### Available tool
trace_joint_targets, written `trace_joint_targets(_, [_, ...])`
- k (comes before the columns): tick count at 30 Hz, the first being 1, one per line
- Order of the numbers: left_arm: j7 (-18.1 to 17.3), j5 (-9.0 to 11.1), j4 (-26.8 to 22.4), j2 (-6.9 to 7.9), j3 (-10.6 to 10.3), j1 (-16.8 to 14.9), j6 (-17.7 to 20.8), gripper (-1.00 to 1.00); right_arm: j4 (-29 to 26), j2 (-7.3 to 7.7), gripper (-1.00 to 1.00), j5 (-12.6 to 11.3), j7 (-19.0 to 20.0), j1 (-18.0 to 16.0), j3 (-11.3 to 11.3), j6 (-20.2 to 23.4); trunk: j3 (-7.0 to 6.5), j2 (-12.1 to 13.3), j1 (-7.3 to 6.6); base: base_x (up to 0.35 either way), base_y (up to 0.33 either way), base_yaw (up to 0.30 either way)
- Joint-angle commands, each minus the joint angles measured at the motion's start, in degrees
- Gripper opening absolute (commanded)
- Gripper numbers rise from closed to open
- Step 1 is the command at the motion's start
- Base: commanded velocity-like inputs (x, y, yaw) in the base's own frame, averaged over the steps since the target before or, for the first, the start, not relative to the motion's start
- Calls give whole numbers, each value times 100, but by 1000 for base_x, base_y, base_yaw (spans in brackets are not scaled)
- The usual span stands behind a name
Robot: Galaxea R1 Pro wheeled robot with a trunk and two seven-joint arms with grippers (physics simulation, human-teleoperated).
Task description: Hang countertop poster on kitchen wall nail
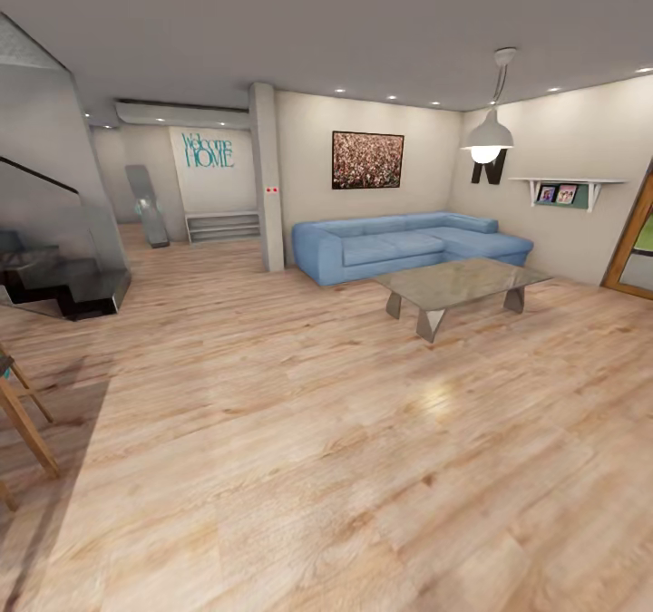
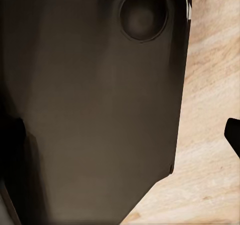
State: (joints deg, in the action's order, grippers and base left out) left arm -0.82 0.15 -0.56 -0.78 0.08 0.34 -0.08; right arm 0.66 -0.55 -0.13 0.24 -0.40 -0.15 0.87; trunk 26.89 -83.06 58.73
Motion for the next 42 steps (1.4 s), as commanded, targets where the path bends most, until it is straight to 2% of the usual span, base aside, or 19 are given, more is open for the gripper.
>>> trace_joint_targets(1, [-9,2,-6,0,1,1,-1,100,4,0,100,-1,3,-4,-1,9,4,-2,0,0,0,0])
trace_joint_targets(8, [-9,2,-6,0,1,1,-1,100,4,0,100,-1,3,-4,-1,9,4,-2,0,0,0,0])
trace_joint_targets(16, [28,-39,-262,-258,32,153,-1,100,-235,133,100,35,-36,-268,12,-20,4,-2,0,0,0,0])
trace_joint_targets(17, [29,-47,-2955,-167,35,169,3,100,-2333,306,100,38,-42,-374,4,-24,4,-2,0,0,0,0])
trace_joint_targets(21, [29,-49,-3583,-111,35,176,6,100,-2753,408,100,39,-49,-384,-5,-28,4,-2,0,0,0,0])
trace_joint_targets(22, [30,-55,-4050,-69,48,178,-4,100,-3188,485,100,45,-72,-395,-19,-39,4,-2,0,0,0,0])
trace_joint_targets(24, [30,-51,-4044,-66,60,179,-7,100,-3192,498,100,47,-70,-394,-20,-45,4,-2,0,0,0,0])
trace_joint_targets(26, [24,-41,-4032,-63,78,177,-9,100,-3106,525,100,45,-69,-368,-18,-294,4,-2,0,0,0,0])
trace_joint_targets(29, [22,-41,-4031,-63,79,179,-9,100,-3004,528,100,41,-68,-360,-19,-379,4,-2,0,0,0,0])
trace_joint_targets(34, [21,-42,-4026,-63,83,177,-10,100,-2959,530,100,40,-68,-357,-20,-412,4,-2,0,0,0,59])
trace_joint_targets(42, [21,-48,-4023,-55,88,177,-10,100,-2942,530,100,40,-68,-356,-12,-423,4,-2,0,0,0,239])
